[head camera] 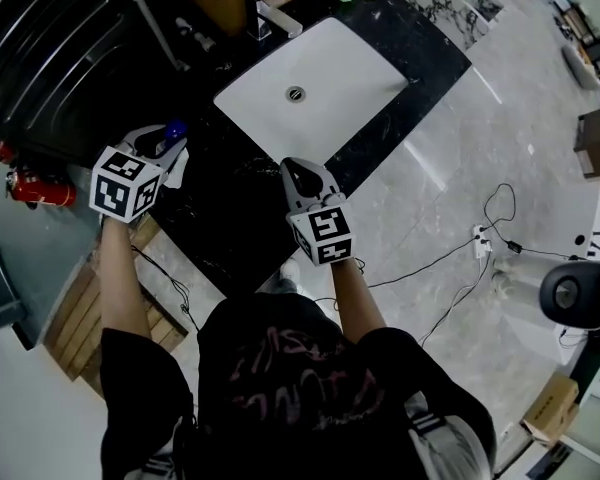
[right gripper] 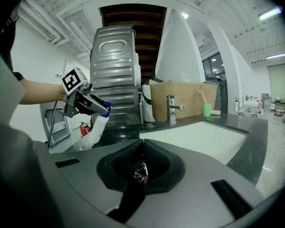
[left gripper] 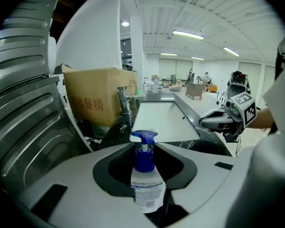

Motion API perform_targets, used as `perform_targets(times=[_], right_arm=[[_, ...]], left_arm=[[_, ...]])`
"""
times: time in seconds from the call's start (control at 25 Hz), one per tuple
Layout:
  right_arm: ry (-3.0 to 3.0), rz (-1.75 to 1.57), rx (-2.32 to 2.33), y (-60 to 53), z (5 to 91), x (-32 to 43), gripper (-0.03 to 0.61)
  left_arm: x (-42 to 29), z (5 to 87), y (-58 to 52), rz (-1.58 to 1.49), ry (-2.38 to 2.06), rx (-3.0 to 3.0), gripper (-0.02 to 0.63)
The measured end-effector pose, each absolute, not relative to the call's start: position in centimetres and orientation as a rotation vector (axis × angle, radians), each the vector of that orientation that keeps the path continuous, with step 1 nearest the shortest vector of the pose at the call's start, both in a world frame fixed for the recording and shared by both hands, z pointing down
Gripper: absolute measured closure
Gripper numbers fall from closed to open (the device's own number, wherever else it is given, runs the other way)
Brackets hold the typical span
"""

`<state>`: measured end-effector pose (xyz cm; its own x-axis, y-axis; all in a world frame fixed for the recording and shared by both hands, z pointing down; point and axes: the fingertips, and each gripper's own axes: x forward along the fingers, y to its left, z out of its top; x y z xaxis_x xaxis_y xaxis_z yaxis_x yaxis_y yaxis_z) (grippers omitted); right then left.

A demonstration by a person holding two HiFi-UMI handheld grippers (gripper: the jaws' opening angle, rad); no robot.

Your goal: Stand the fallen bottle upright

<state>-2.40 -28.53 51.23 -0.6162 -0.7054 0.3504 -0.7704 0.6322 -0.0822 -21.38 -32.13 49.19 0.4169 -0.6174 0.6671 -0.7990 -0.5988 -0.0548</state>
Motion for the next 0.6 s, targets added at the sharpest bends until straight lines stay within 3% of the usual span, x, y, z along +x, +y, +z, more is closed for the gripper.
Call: perform_targets(times=[0.6], right_arm=[[-2.625, 0.252, 1.02, -25.5, 50.4, -7.1, 0.565]], left_arm=[[-27.2, 47.5, -25.5, 0.608, -1.573, 2.342, 0.485]])
